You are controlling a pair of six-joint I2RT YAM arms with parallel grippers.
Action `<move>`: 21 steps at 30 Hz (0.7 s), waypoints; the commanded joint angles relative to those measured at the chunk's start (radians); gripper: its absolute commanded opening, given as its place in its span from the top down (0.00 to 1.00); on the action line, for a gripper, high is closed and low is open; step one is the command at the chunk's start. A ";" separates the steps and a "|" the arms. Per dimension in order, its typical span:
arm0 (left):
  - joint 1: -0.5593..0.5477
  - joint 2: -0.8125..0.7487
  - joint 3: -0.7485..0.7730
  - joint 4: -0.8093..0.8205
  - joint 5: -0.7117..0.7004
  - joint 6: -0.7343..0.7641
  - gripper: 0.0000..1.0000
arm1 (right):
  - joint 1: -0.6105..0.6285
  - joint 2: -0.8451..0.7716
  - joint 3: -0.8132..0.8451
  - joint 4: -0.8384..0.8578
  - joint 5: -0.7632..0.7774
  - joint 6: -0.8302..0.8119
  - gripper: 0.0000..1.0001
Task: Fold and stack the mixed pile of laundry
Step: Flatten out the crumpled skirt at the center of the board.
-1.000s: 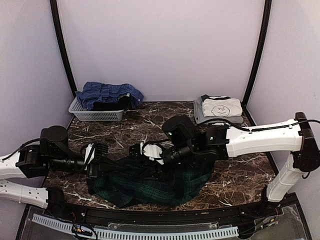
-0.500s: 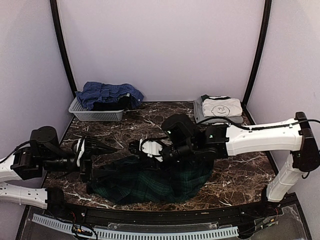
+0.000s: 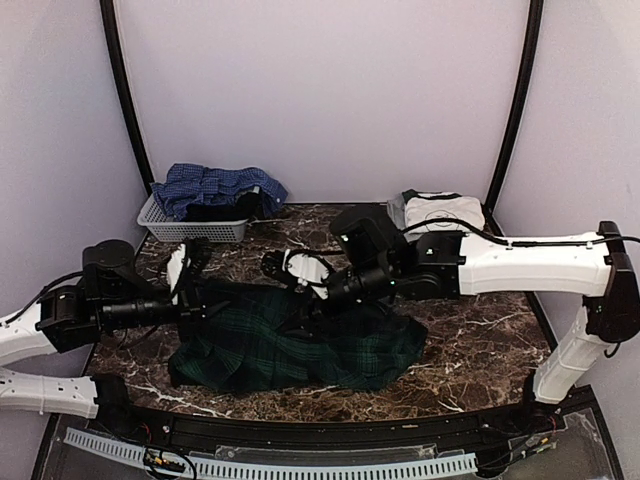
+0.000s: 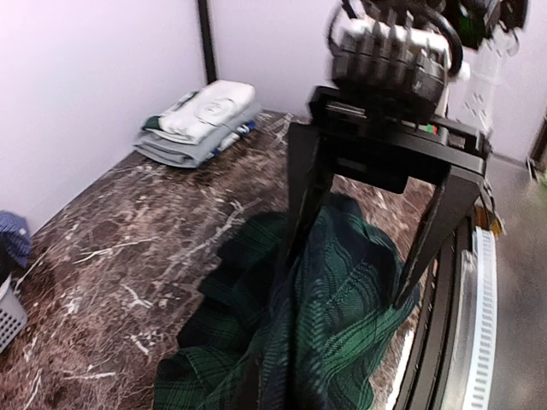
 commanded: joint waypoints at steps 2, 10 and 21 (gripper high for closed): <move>0.154 -0.189 -0.111 0.081 -0.007 -0.242 1.00 | -0.194 -0.121 -0.103 0.052 -0.151 0.170 0.25; 0.162 -0.047 -0.036 -0.069 -0.219 -0.450 1.00 | -0.404 0.071 -0.069 -0.071 -0.320 0.316 0.26; 0.571 0.656 0.883 -0.292 -0.319 -0.295 1.00 | -0.631 -0.045 -0.137 0.048 -0.358 0.498 0.23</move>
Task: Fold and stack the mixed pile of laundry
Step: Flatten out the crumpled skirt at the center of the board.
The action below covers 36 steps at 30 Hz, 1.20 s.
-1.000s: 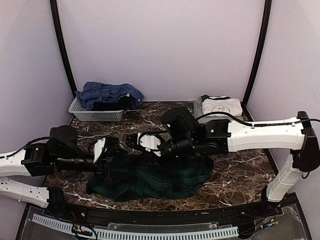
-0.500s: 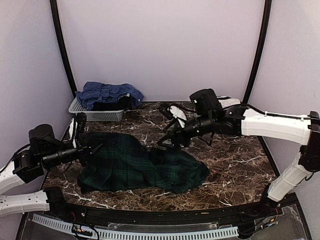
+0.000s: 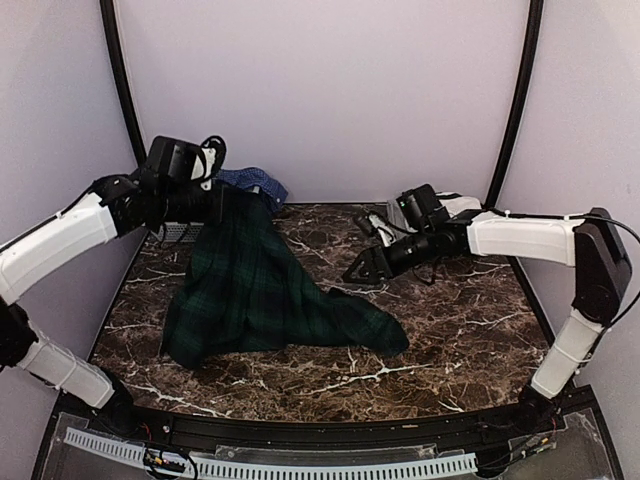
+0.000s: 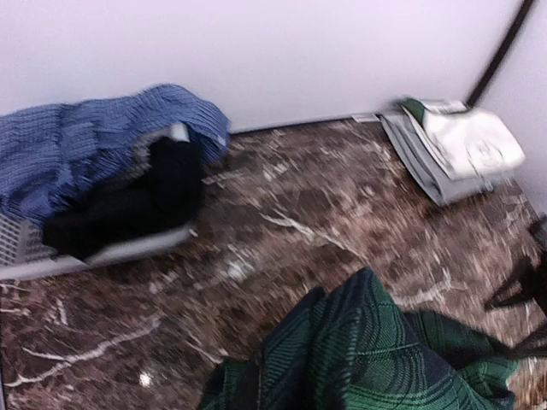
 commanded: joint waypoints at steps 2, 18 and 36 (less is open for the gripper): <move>0.210 0.203 0.470 -0.047 -0.078 0.093 1.00 | -0.147 -0.141 0.007 0.062 -0.023 0.087 0.23; -0.362 0.213 0.150 -0.009 0.609 0.580 1.00 | -0.335 -0.342 -0.106 -0.014 0.040 0.098 0.20; -0.624 0.057 -0.519 0.320 0.322 0.589 0.92 | -0.044 -0.315 -0.188 -0.150 0.058 0.074 0.43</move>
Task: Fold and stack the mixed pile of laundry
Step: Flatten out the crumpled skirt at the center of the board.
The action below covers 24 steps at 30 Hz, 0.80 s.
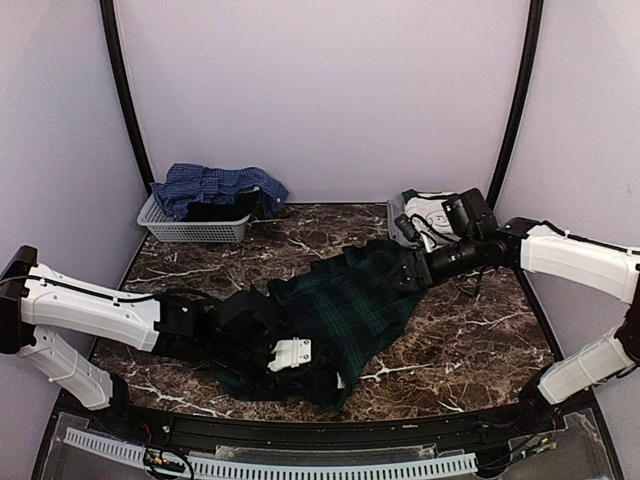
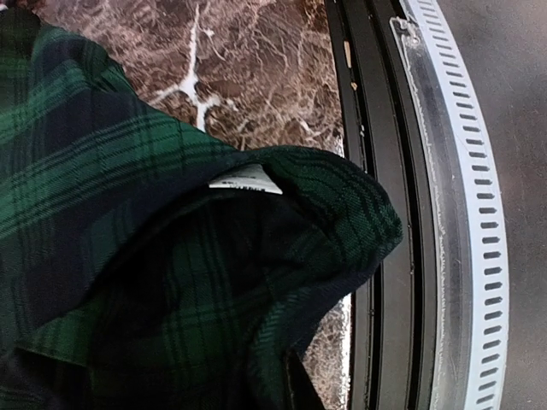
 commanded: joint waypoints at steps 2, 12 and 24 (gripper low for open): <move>-0.073 -0.076 -0.103 0.145 -0.120 0.094 0.94 | 0.129 0.090 0.054 -0.016 0.083 -0.011 0.42; -0.207 0.015 -0.171 0.234 -0.407 0.130 0.94 | 0.290 0.484 0.539 -0.159 0.251 -0.073 0.34; -0.287 0.135 -0.169 0.304 -0.492 0.104 0.94 | 0.424 0.836 0.985 -0.340 0.311 -0.178 0.26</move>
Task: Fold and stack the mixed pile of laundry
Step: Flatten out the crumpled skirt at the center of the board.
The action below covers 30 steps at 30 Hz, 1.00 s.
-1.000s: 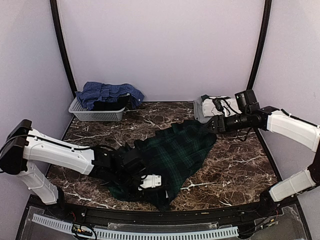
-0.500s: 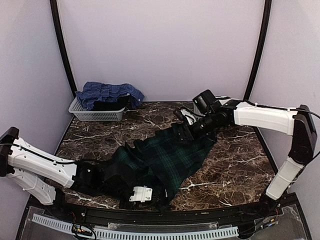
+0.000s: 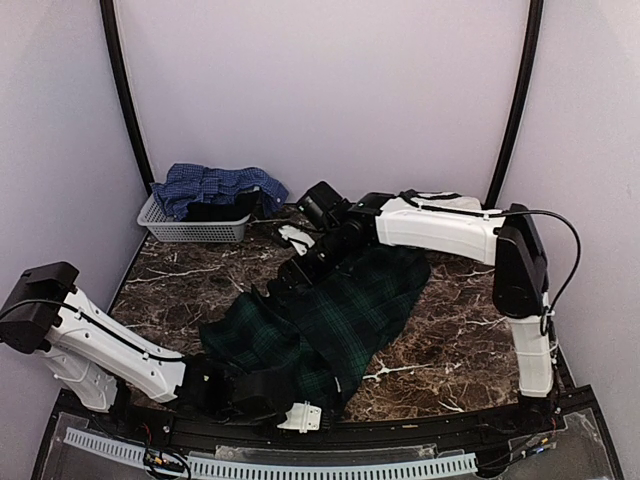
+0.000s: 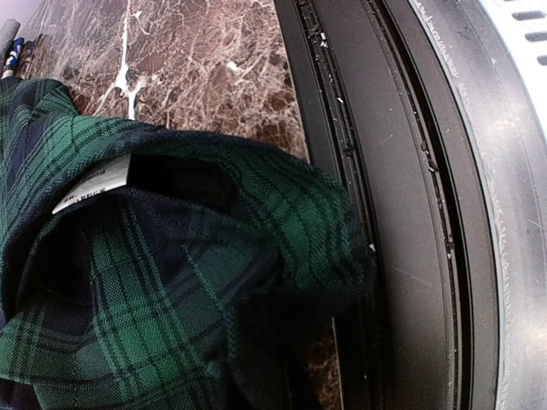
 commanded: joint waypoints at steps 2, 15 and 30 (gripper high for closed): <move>0.001 -0.012 -0.015 -0.001 -0.023 -0.015 0.94 | 0.052 0.117 0.194 -0.155 0.088 -0.084 0.26; 0.001 -0.067 -0.039 -0.001 -0.039 -0.010 0.93 | 0.096 0.170 0.209 -0.267 0.271 -0.164 0.42; 0.001 -0.099 -0.055 0.014 -0.038 -0.014 0.93 | 0.141 0.222 0.355 -0.318 0.381 -0.159 0.28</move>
